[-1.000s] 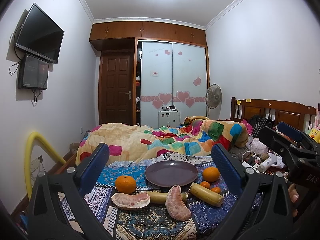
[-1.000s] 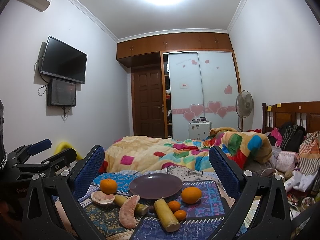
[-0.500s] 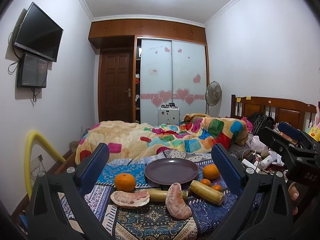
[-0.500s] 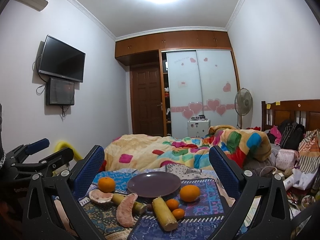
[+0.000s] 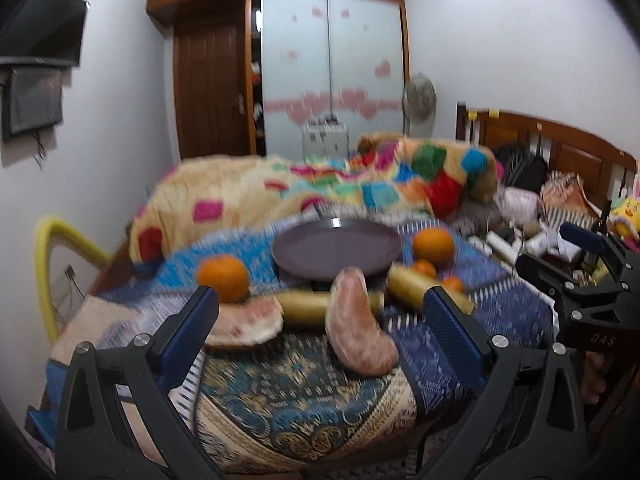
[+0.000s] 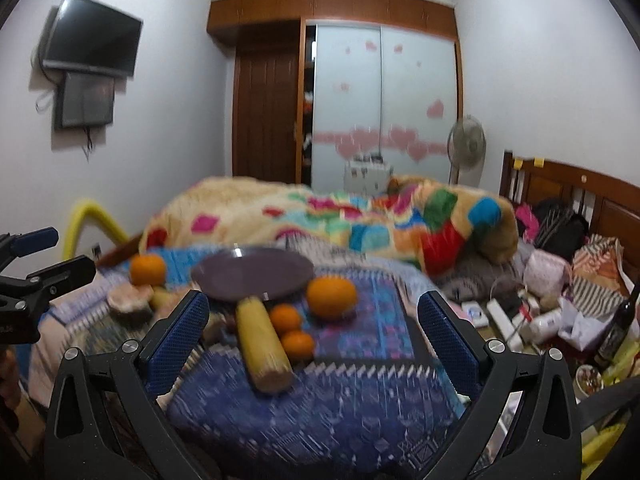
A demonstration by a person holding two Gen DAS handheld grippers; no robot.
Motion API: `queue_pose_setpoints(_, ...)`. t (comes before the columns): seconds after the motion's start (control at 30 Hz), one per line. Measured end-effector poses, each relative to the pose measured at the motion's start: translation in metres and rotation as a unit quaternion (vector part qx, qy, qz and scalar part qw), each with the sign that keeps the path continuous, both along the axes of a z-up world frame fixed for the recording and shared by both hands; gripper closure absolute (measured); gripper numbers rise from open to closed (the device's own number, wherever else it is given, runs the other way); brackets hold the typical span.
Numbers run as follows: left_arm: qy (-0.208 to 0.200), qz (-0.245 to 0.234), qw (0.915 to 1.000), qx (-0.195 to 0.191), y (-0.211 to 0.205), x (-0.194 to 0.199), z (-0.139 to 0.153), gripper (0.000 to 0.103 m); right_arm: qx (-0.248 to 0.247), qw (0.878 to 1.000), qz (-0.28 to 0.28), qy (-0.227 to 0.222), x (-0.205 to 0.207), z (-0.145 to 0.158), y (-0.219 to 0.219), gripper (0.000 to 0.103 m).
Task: Organize fruits
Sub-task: 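Move left tool toward pink pomelo segment while right tool approaches yellow cylinder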
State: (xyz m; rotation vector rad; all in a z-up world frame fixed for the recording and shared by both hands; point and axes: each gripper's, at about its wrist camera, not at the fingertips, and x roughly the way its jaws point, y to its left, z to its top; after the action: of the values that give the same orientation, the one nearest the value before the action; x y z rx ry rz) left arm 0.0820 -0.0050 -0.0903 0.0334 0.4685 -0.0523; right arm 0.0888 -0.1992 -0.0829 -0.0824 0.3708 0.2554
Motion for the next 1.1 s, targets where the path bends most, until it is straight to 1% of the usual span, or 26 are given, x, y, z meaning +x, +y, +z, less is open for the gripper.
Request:
queue_pose_setpoints(0.13,0.045,-0.003,0.9989,-0.015,0.0,0.019,-0.027,0.0,-0.019,0.999,-0.003,0.025,0.008,-0.013,0.001,0.0)
queue_pose_setpoints(0.23,0.064,-0.006,0.9978,-0.02,-0.002,0.028,-0.041,0.001,-0.028,0.999,0.007,0.038,0.011,-0.021,0.002,0.0)
queue_pose_setpoints(0.27,0.069,-0.006,0.9974,-0.019,-0.003,0.031,-0.045,0.005,-0.028,0.999,0.011,0.041,0.013,-0.024,0.004,0.0)
queue_pose_setpoints(0.3,0.075,-0.009,0.997,-0.018,-0.005,0.035,-0.048,0.012,-0.027,0.999,0.015,0.043,0.015,-0.027,0.004,0.0)
queue_pose_setpoints(0.37,0.093,-0.02,0.9953,-0.02,-0.008,0.041,-0.056,0.018,-0.027,0.998,0.024,0.052,0.017,-0.031,0.006,0.0)
queue_pose_setpoints(0.47,0.105,-0.031,0.9937,-0.027,-0.01,0.047,-0.063,0.022,-0.016,0.997,0.045,0.067,0.024,-0.038,0.008,0.001)
queue_pose_setpoints(0.57,0.111,-0.034,0.9929,-0.023,-0.014,0.052,-0.067,0.024,-0.009,0.995,0.061,0.082,0.028,-0.043,0.01,0.014)
queue_pose_setpoints(0.67,0.119,-0.038,0.9917,-0.029,-0.015,0.057,-0.07,0.026,0.0,0.992,0.081,0.098,0.033,-0.047,0.013,0.027)
queue_pose_setpoints(0.73,0.126,-0.04,0.9907,-0.034,-0.016,0.06,-0.072,0.03,0.004,0.99,0.094,0.109,0.035,-0.049,0.017,0.029)
queue_pose_setpoints(0.77,0.128,-0.042,0.9902,-0.036,-0.016,0.063,-0.073,0.032,0.004,0.989,0.098,0.112,0.035,-0.05,0.019,0.032)
queue_pose_setpoints(0.83,0.132,-0.047,0.9891,-0.045,-0.016,0.065,-0.074,0.038,0.002,0.987,0.105,0.119,0.036,-0.052,0.024,0.039)
queue_pose_setpoints(0.87,0.133,-0.049,0.9888,-0.047,-0.016,0.066,-0.075,0.044,0.002,0.987,0.106,0.121,0.036,-0.053,0.026,0.045)
queue_pose_setpoints(0.9,0.134,-0.049,0.9887,-0.047,-0.018,0.066,-0.075,0.045,0.004,0.986,0.109,0.124,0.037,-0.053,0.027,0.048)
queue_pose_setpoints(0.93,0.132,-0.047,0.9891,-0.045,-0.019,0.066,-0.075,0.046,0.005,0.986,0.111,0.127,0.037,-0.054,0.028,0.049)
queue_pose_setpoints(1.0,0.132,-0.044,0.9894,-0.042,-0.02,0.065,-0.074,0.046,0.007,0.985,0.11,0.132,0.038,-0.055,0.03,0.06)
queue_pose_setpoints(1.03,0.132,-0.046,0.9893,-0.041,-0.02,0.064,-0.074,0.046,0.005,0.986,0.104,0.13,0.036,-0.055,0.03,0.061)
queue_pose_setpoints(1.1,0.135,-0.05,0.9888,-0.04,-0.02,0.061,-0.073,0.047,0.005,0.986,0.104,0.132,0.034,-0.053,0.031,0.067)
